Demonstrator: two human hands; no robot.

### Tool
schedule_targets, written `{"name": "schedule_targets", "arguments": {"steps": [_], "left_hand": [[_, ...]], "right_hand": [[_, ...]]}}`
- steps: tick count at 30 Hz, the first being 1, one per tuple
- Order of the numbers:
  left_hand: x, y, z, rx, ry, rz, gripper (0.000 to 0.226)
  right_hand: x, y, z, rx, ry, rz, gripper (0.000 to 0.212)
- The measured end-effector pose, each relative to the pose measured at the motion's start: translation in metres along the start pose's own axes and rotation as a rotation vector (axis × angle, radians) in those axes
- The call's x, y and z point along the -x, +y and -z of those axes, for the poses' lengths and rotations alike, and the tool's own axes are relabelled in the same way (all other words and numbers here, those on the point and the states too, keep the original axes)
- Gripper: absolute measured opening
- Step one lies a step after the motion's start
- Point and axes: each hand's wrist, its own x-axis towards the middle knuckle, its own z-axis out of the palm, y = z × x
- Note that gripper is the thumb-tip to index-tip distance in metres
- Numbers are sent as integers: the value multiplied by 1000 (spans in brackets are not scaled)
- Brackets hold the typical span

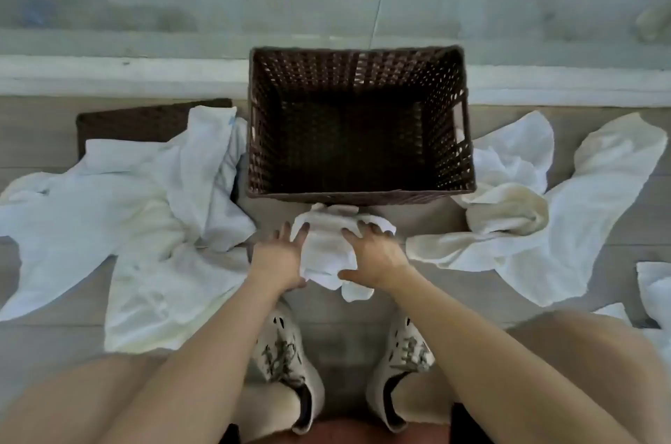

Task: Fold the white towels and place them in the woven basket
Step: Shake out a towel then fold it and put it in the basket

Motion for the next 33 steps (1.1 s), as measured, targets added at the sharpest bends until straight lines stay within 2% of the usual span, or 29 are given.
{"name": "schedule_targets", "arguments": {"steps": [2, 3, 4, 7, 9, 12, 16, 19, 23, 28, 31, 33], "left_hand": [[-30, -1, -34, 94, -78, 39, 148], [-44, -1, -51, 152, -87, 37, 151], [-55, 0, -63, 206, -23, 37, 149], [-83, -4, -100, 207, 275, 15, 138], [-85, -7, -106, 194, 367, 2, 132], [-72, -3, -97, 237, 402, -16, 119], [-52, -5, -65, 200, 362, -117, 105], [-45, -10, -27, 170, 346, -179, 107], [-14, -10, 32, 295, 371, -171, 108], [66, 0, 81, 446, 531, -196, 79], [124, 18, 100, 602, 412, -284, 51], [163, 33, 116, 646, 418, -333, 29]], "right_hand": [[-34, 4, -32, 38, 7, -7, 128], [-51, 5, -48, 98, 14, 0, 133], [-65, 5, -59, 144, 61, 1, 132], [-95, 9, -89, 201, 235, 52, 118], [-99, 16, -95, 193, 309, 80, 112], [-85, 18, -91, 155, 318, 63, 96], [-52, 22, -67, 42, 350, 101, 72], [-31, 29, -43, -21, 417, 129, 63], [10, 31, 5, -117, 514, 128, 46], [98, 30, 49, -265, 714, 120, 43], [152, 30, 73, -316, 816, 133, 42], [188, 29, 91, -334, 863, 153, 56]]}}
